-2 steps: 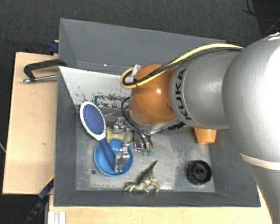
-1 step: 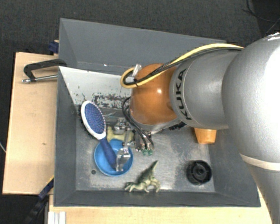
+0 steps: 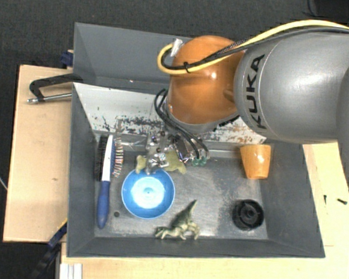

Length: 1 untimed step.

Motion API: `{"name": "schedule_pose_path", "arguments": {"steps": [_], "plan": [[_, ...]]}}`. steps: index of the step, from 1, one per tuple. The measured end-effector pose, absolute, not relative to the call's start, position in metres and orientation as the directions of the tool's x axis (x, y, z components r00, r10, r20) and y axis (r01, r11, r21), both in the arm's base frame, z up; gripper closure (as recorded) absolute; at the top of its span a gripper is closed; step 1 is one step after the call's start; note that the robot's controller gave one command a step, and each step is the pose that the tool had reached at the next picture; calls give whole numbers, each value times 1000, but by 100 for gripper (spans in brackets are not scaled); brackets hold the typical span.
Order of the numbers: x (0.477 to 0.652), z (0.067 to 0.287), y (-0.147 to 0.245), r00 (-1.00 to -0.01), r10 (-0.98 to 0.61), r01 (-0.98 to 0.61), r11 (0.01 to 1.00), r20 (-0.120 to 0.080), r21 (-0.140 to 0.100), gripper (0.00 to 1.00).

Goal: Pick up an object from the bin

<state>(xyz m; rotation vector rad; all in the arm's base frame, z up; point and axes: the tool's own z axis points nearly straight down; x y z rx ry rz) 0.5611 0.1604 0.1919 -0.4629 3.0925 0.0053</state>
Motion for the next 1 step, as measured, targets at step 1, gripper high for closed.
{"name": "schedule_pose_path", "arguments": {"steps": [1], "plan": [[560,265,172,-958,-287,-287,958,-16,1,100]]}}
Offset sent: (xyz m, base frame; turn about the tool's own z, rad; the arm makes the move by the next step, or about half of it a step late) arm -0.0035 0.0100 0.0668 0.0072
